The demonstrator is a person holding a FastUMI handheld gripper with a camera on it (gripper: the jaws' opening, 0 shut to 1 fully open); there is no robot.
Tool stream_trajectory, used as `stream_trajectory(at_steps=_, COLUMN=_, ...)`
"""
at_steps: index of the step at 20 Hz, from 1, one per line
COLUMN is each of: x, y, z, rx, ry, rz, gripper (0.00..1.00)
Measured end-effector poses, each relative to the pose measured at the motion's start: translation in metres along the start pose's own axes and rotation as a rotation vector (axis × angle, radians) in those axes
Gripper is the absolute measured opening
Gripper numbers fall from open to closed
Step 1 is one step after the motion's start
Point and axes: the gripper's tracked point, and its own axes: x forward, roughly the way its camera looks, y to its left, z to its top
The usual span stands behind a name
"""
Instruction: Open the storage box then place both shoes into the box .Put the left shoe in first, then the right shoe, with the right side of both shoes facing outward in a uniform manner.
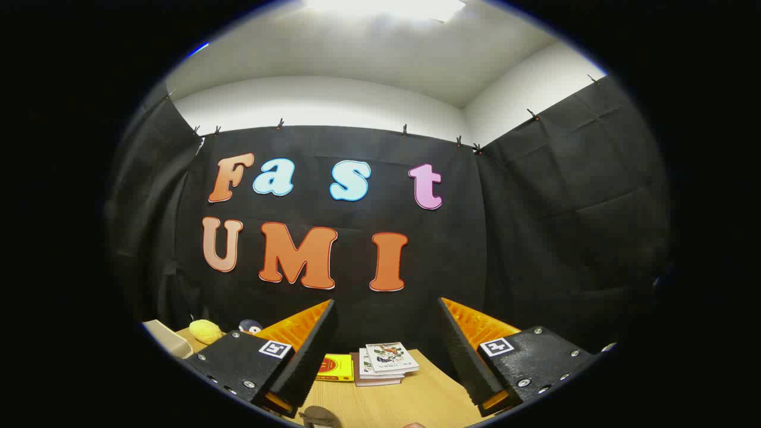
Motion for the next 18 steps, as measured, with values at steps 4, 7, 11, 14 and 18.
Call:
stream_trajectory(at_steps=4, x=-0.002, y=0.009, z=0.002, rx=0.026, ry=0.015, rz=0.022, gripper=0.99)
stream_trajectory(at_steps=7, x=0.003, y=0.016, z=0.007, rx=0.026, ry=0.009, rz=0.033, gripper=0.99)
stream_trajectory(at_steps=11, x=0.006, y=0.027, z=0.012, rx=0.028, ry=0.004, rz=0.055, gripper=0.99)
stream_trajectory(at_steps=14, x=0.005, y=0.033, z=0.01, rx=0.03, ry=0.011, rz=0.072, gripper=0.99)
stream_trajectory(at_steps=18, x=0.005, y=0.034, z=0.011, rx=0.024, ry=0.012, rz=0.077, gripper=0.99)
